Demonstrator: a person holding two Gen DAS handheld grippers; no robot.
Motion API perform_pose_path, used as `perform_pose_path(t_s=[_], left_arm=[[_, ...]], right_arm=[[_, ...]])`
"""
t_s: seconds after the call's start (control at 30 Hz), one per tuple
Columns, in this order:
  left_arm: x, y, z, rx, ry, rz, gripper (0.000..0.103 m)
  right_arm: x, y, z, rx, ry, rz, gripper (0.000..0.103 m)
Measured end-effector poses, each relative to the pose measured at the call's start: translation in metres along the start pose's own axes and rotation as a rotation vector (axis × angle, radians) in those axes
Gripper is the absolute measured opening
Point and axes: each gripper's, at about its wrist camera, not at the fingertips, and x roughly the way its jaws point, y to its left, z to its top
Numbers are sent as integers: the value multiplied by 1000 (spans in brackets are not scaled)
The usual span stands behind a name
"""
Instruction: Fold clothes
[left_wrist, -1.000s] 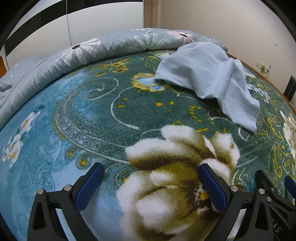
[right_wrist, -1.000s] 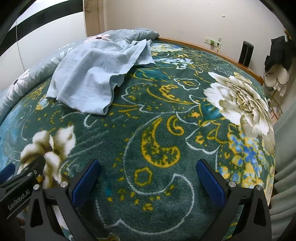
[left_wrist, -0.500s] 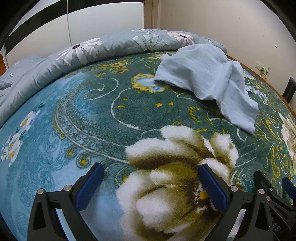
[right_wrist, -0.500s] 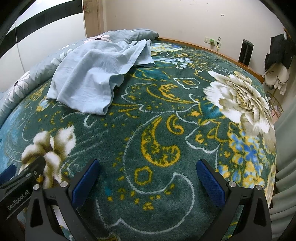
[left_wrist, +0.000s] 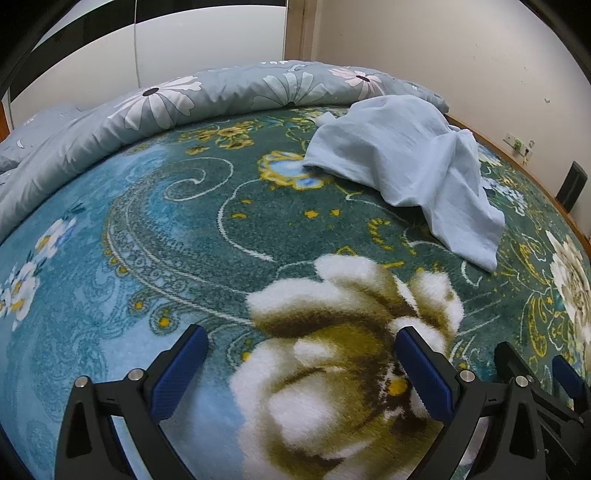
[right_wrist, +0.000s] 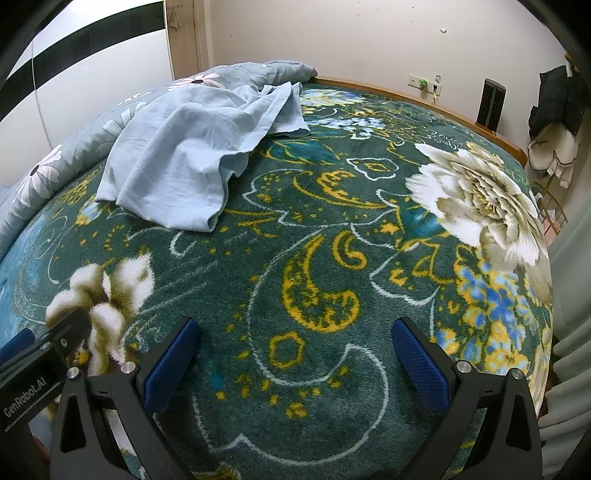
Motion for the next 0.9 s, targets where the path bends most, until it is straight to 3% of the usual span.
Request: perform_pose_path(t_s=[0.23, 0.33, 0.47, 0.63, 0.73, 0.8, 0.9], left_arm=[[-5, 7, 3, -29, 3, -29, 103], [-16, 20, 9, -64, -31, -40, 103], [-38, 47, 19, -113, -121, -4, 103], [-60, 86, 27, -177, -206, 45, 103], [-64, 105, 30, -232, -213, 31, 103], [-60, 111, 30, -253, -196, 19, 103], [-57, 115, 30, -262, -180, 14, 103]], right_arm=[[-1, -1, 0, 6, -4, 7, 103], [-8, -6, 0, 34, -26, 35, 103], [-26, -5, 2, 37, -117, 85, 103], [-16, 18, 35, -49, -108, 186, 102], [0, 34, 67, -92, -94, 169, 102], [14, 38, 84, -85, -70, 142, 97], [35, 36, 97, -20, -5, 178, 78]])
